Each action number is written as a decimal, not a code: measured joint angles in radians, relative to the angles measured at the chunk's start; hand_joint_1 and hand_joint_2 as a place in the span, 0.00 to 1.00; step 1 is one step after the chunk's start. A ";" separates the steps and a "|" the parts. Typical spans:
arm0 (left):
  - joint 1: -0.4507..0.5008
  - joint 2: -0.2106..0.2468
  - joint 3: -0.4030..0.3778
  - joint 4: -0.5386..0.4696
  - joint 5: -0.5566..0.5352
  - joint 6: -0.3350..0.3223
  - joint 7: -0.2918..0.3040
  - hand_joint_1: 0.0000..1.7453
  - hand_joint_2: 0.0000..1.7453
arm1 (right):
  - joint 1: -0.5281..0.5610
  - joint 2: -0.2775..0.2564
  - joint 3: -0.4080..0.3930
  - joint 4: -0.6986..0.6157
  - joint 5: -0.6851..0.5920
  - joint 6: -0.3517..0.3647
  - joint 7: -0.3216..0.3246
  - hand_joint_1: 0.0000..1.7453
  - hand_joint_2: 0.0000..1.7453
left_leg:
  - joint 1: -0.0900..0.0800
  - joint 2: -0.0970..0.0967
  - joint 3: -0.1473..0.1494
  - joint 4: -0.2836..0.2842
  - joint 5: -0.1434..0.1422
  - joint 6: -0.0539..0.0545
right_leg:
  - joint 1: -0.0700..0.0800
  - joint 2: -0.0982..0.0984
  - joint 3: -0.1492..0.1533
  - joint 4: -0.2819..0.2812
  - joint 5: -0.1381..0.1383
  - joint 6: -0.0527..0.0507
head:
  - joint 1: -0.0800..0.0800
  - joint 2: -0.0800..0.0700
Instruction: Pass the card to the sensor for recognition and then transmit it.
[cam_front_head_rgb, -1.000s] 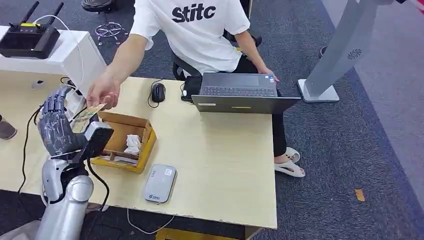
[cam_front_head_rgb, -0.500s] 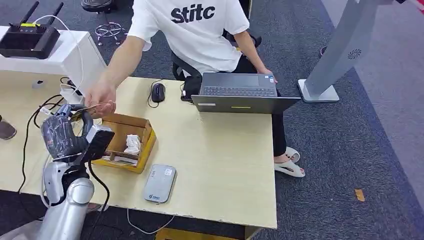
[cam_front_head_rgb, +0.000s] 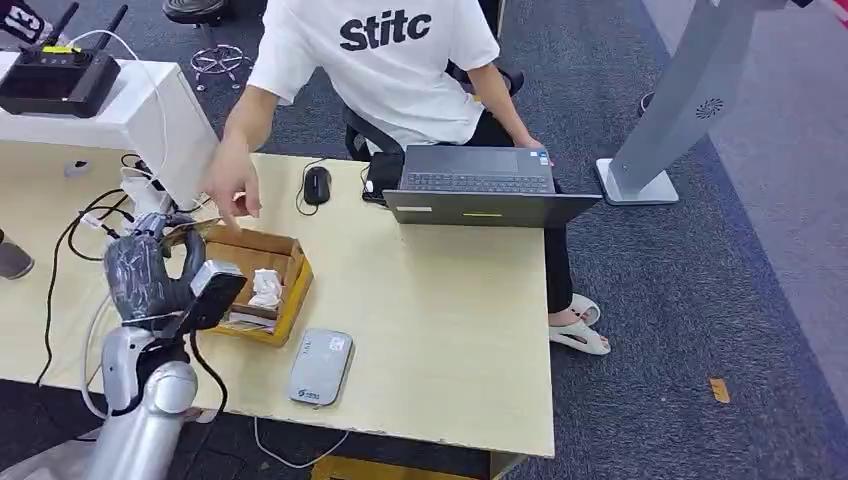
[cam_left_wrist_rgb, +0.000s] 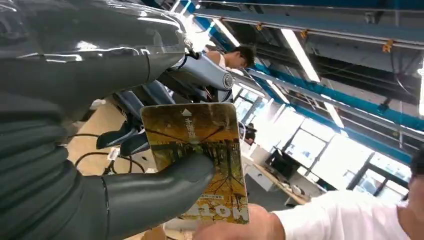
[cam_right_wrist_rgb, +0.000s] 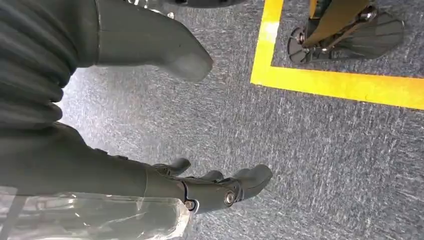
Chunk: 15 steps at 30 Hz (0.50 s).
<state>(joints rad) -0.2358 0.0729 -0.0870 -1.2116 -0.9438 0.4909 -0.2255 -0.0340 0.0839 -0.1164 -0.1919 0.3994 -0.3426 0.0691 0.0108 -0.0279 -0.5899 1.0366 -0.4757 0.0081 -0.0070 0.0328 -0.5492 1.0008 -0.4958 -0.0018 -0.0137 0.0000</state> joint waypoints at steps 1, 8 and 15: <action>0.005 0.000 -0.009 -0.002 -0.015 -0.006 0.002 1.00 1.00 | 0.000 0.001 -0.001 0.000 0.000 0.000 0.000 0.00 1.00 | 0.000 0.000 0.000 0.000 0.000 0.000 | 0.000 0.000 0.000 0.000 0.000 0.000 | 0.000 0.000; 0.046 0.000 -0.068 -0.043 -0.012 -0.073 0.013 1.00 1.00 | 0.001 0.002 -0.011 0.000 -0.002 0.000 -0.003 0.00 1.00 | 0.000 0.000 0.000 0.000 0.000 0.000 | 0.000 0.000 0.000 0.000 0.000 0.000 | 0.000 0.000; 0.101 -0.003 -0.132 -0.105 -0.021 -0.143 0.012 1.00 1.00 | 0.001 0.002 -0.023 0.000 -0.001 0.000 -0.010 0.00 1.00 | 0.000 0.000 0.000 0.000 0.000 0.000 | 0.000 0.000 0.000 0.000 0.000 0.000 | 0.000 0.000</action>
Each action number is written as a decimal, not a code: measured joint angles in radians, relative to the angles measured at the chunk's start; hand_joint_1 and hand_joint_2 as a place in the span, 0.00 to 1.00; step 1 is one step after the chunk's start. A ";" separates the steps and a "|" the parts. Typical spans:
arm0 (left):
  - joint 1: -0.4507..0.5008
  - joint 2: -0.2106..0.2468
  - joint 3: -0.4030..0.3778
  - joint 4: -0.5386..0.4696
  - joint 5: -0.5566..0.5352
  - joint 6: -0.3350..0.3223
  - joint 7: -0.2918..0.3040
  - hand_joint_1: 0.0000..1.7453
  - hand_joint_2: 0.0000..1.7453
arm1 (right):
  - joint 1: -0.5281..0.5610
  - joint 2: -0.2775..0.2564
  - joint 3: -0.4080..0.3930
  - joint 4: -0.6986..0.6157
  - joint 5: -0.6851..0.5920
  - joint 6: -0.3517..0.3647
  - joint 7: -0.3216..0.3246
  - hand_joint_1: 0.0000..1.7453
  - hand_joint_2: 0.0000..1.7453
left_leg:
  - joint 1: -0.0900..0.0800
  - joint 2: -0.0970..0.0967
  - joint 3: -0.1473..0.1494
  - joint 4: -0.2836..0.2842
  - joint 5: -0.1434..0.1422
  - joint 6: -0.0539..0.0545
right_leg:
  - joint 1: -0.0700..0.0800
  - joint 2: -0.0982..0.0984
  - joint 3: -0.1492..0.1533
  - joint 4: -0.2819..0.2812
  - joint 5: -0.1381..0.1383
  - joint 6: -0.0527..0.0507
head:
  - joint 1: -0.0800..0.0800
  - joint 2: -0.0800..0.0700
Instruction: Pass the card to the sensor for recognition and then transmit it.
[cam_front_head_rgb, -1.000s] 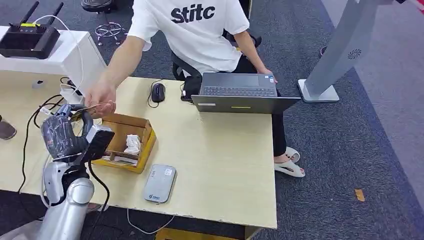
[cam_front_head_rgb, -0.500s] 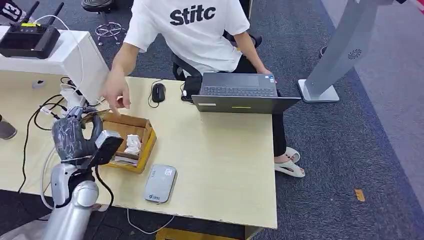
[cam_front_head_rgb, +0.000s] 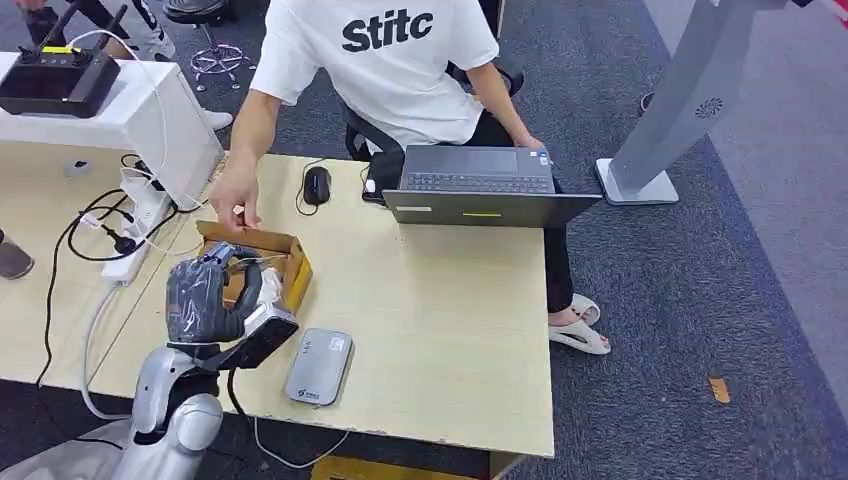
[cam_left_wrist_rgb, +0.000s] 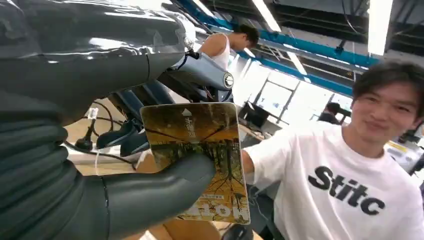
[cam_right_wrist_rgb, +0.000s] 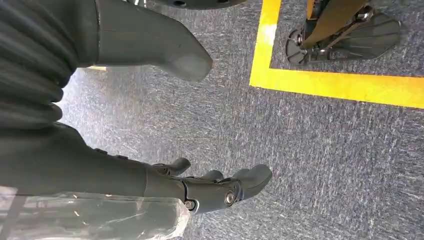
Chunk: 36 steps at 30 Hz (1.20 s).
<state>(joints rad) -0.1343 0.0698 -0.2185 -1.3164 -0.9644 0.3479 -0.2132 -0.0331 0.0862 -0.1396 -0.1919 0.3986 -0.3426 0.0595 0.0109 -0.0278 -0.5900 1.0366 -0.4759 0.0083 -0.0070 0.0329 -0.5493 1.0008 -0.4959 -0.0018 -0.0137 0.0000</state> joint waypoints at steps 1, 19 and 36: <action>0.007 0.000 -0.008 -0.008 -0.002 -0.006 0.000 1.00 1.00 | 0.000 0.000 -0.001 0.000 0.001 0.001 0.000 0.00 1.00 | 0.000 0.000 0.000 0.000 0.000 0.000 | 0.000 0.000 0.000 0.000 0.000 0.000 | 0.000 0.000; 0.141 0.013 -0.051 -0.031 0.016 -0.085 0.044 1.00 1.00 | 0.000 0.006 -0.011 0.000 0.008 0.000 -0.008 0.00 1.00 | 0.000 0.000 0.000 0.000 -0.001 0.000 | 0.000 0.000 0.000 0.000 0.000 0.000 | 0.000 0.000; 0.150 -0.006 -0.042 0.255 -0.018 0.038 0.015 1.00 1.00 | -0.001 0.008 -0.021 0.000 0.039 0.001 -0.008 0.00 1.00 | 0.000 -0.001 0.000 0.000 -0.001 0.000 | 0.000 -0.001 0.000 0.000 0.000 0.000 | 0.000 0.000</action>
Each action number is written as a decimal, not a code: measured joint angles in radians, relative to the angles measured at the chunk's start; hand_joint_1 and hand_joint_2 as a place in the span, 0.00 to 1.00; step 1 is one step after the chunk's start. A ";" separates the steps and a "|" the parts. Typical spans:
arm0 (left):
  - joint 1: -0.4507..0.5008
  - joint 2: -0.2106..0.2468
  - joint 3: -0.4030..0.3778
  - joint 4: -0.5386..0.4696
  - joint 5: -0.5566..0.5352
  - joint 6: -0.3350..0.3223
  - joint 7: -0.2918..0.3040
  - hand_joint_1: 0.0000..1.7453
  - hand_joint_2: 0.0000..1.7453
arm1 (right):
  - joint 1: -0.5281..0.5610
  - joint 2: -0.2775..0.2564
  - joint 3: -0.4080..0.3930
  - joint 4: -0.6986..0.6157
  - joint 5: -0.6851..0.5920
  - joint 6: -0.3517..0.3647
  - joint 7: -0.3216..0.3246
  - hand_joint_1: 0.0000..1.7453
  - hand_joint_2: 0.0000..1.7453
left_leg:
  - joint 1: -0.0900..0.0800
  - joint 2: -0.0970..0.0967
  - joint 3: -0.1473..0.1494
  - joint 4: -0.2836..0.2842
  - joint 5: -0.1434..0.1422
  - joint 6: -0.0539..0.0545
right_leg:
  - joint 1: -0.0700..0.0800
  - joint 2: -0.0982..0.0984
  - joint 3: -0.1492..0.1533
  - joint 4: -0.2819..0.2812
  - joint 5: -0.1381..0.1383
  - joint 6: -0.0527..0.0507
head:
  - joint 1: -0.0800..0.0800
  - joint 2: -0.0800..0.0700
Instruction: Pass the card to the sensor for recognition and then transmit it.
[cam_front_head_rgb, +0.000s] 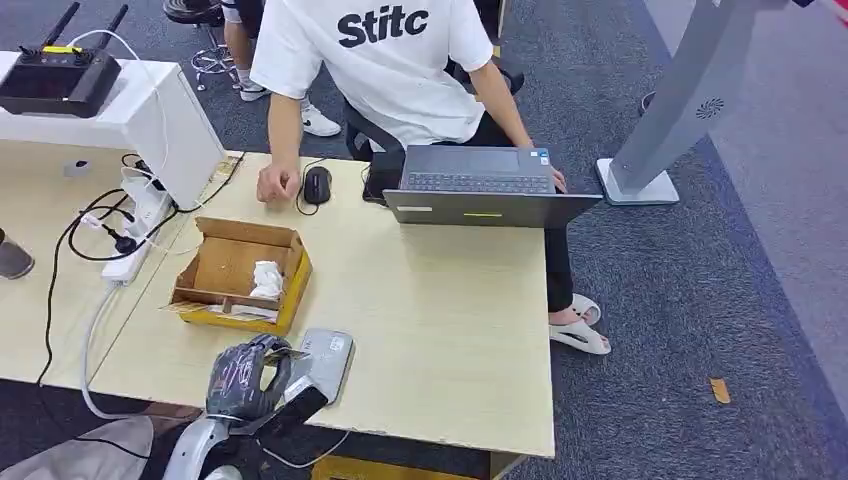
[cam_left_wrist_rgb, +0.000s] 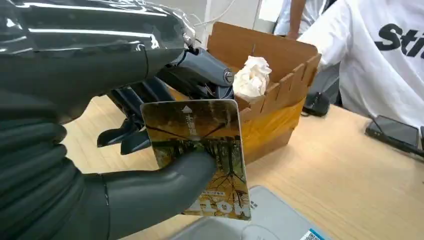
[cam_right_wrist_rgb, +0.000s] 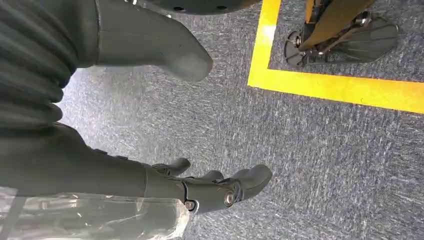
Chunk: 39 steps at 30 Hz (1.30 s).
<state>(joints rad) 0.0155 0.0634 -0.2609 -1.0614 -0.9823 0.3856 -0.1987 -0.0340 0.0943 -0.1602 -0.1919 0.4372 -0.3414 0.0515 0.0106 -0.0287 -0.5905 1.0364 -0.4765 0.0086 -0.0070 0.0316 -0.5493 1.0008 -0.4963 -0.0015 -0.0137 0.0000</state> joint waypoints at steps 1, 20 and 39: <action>-0.007 -0.003 0.001 0.017 -0.001 0.017 -0.008 1.00 1.00 | 0.000 0.000 0.000 0.000 0.001 0.000 0.001 0.00 1.00 | 0.000 0.000 0.000 0.000 0.000 0.000 | 0.000 0.000 0.000 0.000 0.000 0.000 | 0.000 0.000; -0.069 0.015 0.022 -0.269 0.039 0.011 -0.055 1.00 1.00 | 0.001 0.000 -0.014 0.000 0.014 -0.002 -0.010 0.00 1.00 | 0.000 0.000 0.000 0.000 0.000 0.000 | 0.000 0.000 0.000 0.000 0.000 0.000 | 0.000 0.000; -0.226 0.273 0.258 -0.388 -0.083 -0.010 0.093 1.00 1.00 | 0.000 0.000 -0.037 0.000 0.048 -0.002 0.008 0.00 1.00 | 0.001 0.000 0.000 0.000 0.002 -0.002 | 0.000 0.000 0.000 0.001 0.000 0.000 | 0.000 0.000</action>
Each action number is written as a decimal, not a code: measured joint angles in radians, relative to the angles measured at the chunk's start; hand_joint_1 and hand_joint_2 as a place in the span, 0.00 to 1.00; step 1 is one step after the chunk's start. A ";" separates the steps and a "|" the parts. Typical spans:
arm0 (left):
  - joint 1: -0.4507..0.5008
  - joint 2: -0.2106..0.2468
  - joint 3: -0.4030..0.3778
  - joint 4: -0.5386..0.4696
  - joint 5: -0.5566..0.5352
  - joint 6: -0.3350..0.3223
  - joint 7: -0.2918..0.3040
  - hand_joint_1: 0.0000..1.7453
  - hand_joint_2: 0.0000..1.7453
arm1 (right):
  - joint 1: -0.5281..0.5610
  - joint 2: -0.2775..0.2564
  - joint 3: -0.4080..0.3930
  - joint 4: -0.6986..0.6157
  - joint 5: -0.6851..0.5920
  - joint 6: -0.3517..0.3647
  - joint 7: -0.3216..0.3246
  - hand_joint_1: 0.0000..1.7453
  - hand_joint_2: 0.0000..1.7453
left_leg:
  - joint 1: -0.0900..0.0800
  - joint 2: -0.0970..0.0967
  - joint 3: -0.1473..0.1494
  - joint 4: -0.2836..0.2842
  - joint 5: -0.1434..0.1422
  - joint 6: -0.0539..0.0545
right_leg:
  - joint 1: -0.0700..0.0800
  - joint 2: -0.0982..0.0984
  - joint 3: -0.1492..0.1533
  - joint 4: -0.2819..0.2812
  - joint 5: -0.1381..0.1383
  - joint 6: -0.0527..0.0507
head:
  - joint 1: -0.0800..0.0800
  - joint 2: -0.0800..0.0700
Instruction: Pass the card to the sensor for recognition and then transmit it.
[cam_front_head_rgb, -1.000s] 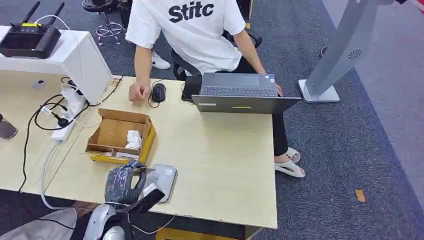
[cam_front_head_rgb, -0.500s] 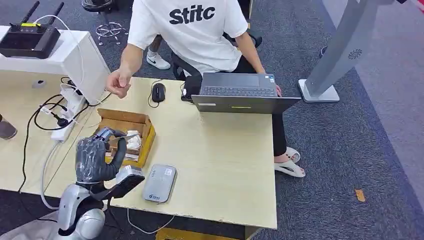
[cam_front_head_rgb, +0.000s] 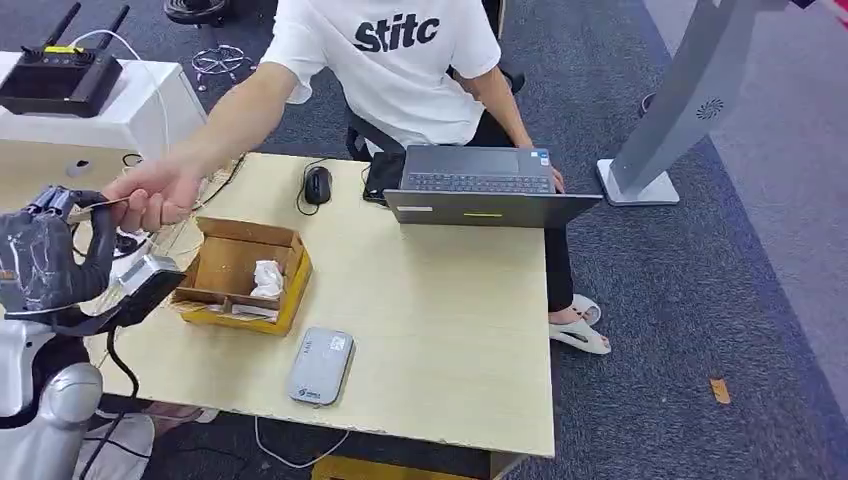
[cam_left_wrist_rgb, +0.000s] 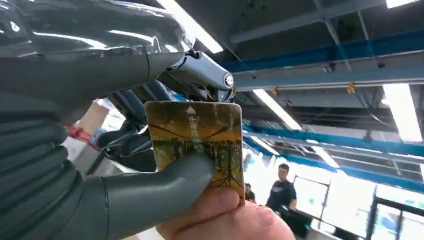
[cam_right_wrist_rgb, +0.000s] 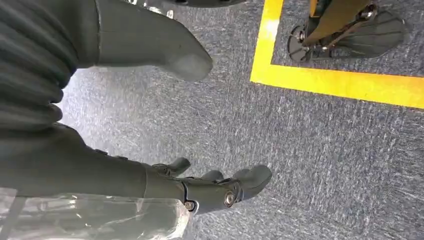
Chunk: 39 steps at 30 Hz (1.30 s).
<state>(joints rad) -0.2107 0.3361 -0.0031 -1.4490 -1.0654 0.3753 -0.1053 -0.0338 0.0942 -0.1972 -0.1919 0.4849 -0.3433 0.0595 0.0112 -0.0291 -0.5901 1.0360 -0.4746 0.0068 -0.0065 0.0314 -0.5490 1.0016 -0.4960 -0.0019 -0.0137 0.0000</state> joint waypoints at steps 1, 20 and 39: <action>-0.004 0.000 0.006 0.017 -0.005 0.007 0.001 1.00 1.00 | 0.000 0.000 0.000 0.000 0.004 -0.001 0.002 0.00 1.00 | 0.000 0.000 0.000 0.000 0.000 0.000 | 0.000 0.000 0.000 0.000 0.000 0.000 | 0.000 0.000; -0.040 -0.028 0.009 0.130 -0.068 0.032 0.025 0.00 0.00 | -0.001 0.000 -0.012 0.000 0.015 -0.019 0.021 0.00 1.00 | 0.000 0.000 0.000 0.000 0.000 0.000 | 0.000 0.001 -0.001 0.000 0.000 0.000 | 0.000 0.000; 0.217 -0.085 -0.142 -0.223 0.132 -0.214 0.023 0.00 1.00 | 0.006 0.000 -0.090 0.000 -0.014 -0.019 0.014 0.00 1.00 | 0.000 0.002 -0.001 0.000 -0.001 0.001 | 0.000 0.002 -0.002 -0.001 0.000 0.000 | 0.000 0.000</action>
<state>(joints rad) 0.0063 0.2514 -0.1446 -1.6721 -0.9335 0.1617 -0.0827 -0.0274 0.0946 -0.2869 -0.1919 0.4711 -0.3628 0.0732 0.0112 -0.0272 -0.5909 1.0363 -0.4760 0.0077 -0.0068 0.0332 -0.5505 1.0010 -0.4961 -0.0016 -0.0137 0.0000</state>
